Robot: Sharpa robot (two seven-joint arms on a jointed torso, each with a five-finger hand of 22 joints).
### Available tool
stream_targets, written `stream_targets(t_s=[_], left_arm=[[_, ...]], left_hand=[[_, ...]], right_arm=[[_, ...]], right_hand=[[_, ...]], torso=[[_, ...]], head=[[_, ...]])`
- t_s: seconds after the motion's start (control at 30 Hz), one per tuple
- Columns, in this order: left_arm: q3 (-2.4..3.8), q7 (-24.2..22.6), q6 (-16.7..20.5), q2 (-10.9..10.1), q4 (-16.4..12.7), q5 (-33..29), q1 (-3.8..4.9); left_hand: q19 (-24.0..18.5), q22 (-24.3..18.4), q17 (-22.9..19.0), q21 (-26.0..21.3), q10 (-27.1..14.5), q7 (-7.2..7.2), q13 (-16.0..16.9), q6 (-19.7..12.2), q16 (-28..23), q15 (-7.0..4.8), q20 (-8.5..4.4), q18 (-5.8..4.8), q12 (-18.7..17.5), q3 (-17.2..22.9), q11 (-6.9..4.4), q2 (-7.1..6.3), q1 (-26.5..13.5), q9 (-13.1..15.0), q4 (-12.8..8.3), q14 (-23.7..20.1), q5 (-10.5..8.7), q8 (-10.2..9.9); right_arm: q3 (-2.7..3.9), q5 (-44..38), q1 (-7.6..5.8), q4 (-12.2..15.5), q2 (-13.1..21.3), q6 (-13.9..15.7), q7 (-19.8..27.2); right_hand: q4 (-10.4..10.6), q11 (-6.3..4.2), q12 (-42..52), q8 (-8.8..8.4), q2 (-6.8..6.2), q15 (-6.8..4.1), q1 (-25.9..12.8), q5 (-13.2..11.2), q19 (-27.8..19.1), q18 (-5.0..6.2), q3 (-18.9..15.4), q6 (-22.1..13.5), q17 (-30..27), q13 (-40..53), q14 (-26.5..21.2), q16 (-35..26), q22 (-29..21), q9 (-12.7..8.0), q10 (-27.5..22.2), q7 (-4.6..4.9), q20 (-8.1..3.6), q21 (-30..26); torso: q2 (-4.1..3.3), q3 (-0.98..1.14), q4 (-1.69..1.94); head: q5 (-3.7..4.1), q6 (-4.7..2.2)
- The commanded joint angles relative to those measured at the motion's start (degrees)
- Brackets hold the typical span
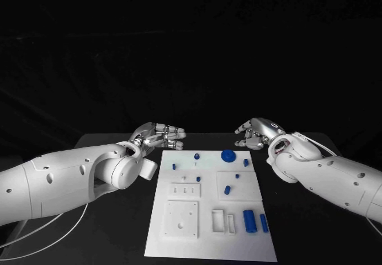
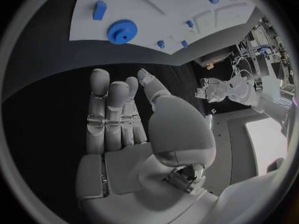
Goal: Assemble the parts on the task board
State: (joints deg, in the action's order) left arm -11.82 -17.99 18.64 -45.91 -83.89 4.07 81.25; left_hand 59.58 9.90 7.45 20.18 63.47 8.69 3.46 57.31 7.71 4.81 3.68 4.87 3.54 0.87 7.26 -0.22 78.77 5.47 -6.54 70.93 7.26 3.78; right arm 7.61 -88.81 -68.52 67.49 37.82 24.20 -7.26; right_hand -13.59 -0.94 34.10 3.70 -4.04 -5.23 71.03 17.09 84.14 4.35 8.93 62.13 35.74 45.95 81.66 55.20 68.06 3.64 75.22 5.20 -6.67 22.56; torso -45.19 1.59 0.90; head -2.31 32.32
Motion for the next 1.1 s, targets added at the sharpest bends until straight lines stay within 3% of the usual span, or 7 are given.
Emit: stream_targets(t_s=[0.03,0.17,0.43,0.73,1.1], left_arm=[[-0.03,-0.97,-0.99,0.05,0.12,0.23,0.07],[-0.09,-0.97,-1.13,0.19,0.36,0.22,0.05],[-0.13,-0.98,-1.35,0.53,0.65,0.22,0.02],[-0.14,-0.95,-1.54,0.97,0.83,0.21,-0.03],[-0.13,-0.85,-1.43,1.35,0.39,0.21,-0.03]], left_hand=[[0.18,-0.07,-0.04,0.14,0.09,-0.06,0.06,-0.23,-0.07,-0.04,0.01,-0.20,-0.18,0.11,0.05,0.06,-0.04,0.09,0.04,-0.04,-0.06,-0.16],[0.18,-0.11,-0.05,0.15,-0.07,-0.04,0.06,-0.26,-0.07,-0.03,0.01,-0.19,-0.18,0.09,0.09,0.08,-0.09,0.08,-0.02,-0.05,-0.07,-0.16],[0.18,-0.11,-0.05,0.15,-0.07,-0.04,0.06,-0.26,-0.07,-0.03,0.01,-0.19,-0.18,0.09,0.09,0.08,-0.09,0.08,-0.02,-0.05,-0.07,-0.16],[0.18,-0.11,-0.05,0.15,-0.07,-0.04,0.06,-0.26,-0.07,-0.03,0.01,-0.19,-0.18,0.09,0.09,0.08,-0.09,0.08,-0.02,-0.05,-0.07,-0.16],[0.17,-0.17,-0.05,0.17,-0.18,0.02,0.06,-0.47,-0.09,0.00,0.04,-0.17,-0.17,0.06,0.12,0.19,-0.16,0.05,-0.10,-0.09,-0.06,-0.18]], right_arm=[[0.08,2.53,0.11,-0.93,-0.10,-5.09,1.82],[0.12,2.48,0.28,-2.66,-0.73,-6.94,2.29],[0.15,1.24,1.03,-6.09,-2.88,-8.46,3.04],[0.15,0.48,1.70,-10.61,-5.99,-9.37,3.44],[0.12,-0.29,1.80,-13.70,-8.29,-10.49,2.85]], right_hand=[[-0.27,-0.24,6.69,-0.11,0.81,0.17,-0.22,0.30,1.75,-0.25,-1.58,-0.48,4.28,6.30,-0.92,1.65,1.95,0.00,-2.98,0.17,0.33,2.58],[-0.04,0.18,17.29,-0.06,0.92,0.60,-0.29,0.91,1.89,0.09,-3.73,-1.63,14.14,14.71,-0.35,5.56,4.94,0.02,-1.88,0.50,0.73,6.77],[1.23,0.58,24.04,-0.13,1.15,0.96,0.75,0.67,2.19,0.60,-7.12,-2.99,21.86,19.52,0.79,6.09,8.79,-0.01,-0.52,0.78,1.17,10.50],[1.36,0.66,24.92,-0.13,1.29,1.02,0.92,0.44,2.33,0.64,-7.17,-3.39,23.26,20.26,1.04,6.11,9.94,-0.02,-0.32,0.90,1.26,11.45],[1.61,0.78,24.98,-0.14,1.48,1.12,0.77,0.33,2.39,0.69,-8.13,-4.08,24.30,20.33,1.20,6.06,10.57,-0.03,-0.45,1.04,1.36,11.48]], torso=[[0.07,0.09,0.00],[-0.04,0.01,0.13],[-0.12,-0.10,0.23],[-0.37,-0.14,0.74],[-0.77,-0.06,1.09]], head=[[0.41,0.00],[0.68,-0.01],[0.62,0.10],[0.65,-0.04],[0.63,-0.07]])
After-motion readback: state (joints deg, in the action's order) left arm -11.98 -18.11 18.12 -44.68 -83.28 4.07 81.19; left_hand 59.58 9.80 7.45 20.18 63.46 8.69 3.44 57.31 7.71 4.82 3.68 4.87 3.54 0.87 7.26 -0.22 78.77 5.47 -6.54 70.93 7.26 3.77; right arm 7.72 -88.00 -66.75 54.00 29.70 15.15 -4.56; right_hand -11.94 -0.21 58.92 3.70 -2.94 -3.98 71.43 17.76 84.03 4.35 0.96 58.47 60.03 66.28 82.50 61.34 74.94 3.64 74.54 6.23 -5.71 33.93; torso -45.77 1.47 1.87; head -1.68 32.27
